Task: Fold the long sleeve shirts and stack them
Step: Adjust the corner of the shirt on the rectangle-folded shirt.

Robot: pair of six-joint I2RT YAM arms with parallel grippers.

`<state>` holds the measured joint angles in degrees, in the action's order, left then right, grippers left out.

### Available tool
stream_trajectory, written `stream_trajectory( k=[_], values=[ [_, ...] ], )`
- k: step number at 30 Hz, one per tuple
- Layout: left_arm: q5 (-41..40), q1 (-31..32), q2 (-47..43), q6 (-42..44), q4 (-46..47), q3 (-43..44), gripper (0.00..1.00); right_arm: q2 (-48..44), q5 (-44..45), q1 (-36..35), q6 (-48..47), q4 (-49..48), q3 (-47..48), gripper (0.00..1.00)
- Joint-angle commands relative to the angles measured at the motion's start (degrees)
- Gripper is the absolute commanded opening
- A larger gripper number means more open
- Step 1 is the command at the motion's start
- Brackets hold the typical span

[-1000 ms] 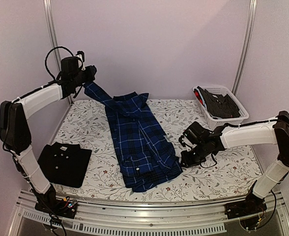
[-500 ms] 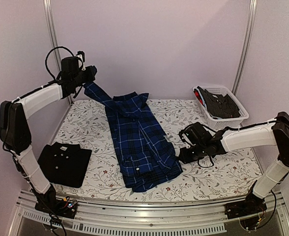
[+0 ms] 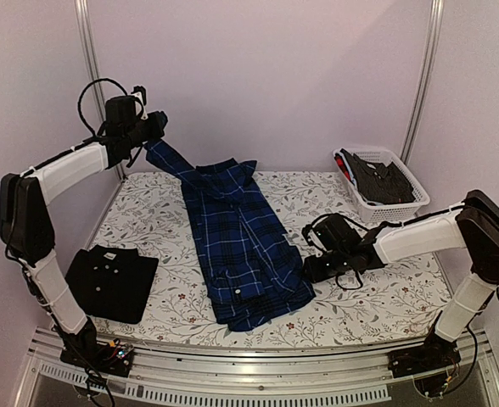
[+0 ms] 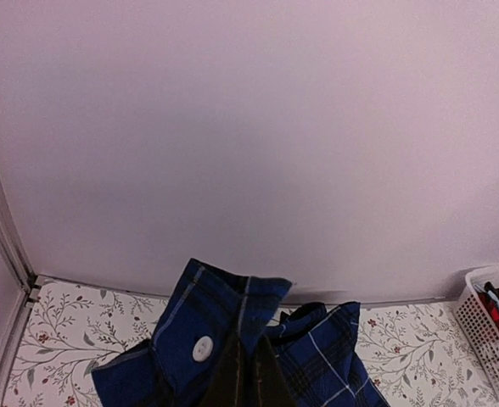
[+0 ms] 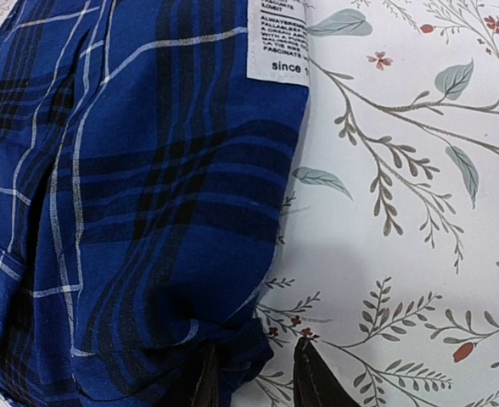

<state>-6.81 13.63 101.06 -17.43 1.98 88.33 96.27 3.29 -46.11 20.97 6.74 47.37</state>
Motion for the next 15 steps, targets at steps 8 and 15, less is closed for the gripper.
stream_trajectory(
  k=[8, 15],
  values=[
    [0.57, 0.38, 1.70, -0.76, 0.07, 2.28, 0.00, 2.16, -2.68, -0.30, 1.92, -5.22, 0.00, 0.19],
    [-0.23, 0.34, 1.78, -0.59, 0.04, 2.20, 0.00, -0.56, -2.31, -0.34, 3.74, -2.76, -1.08, 0.05]
  ],
)
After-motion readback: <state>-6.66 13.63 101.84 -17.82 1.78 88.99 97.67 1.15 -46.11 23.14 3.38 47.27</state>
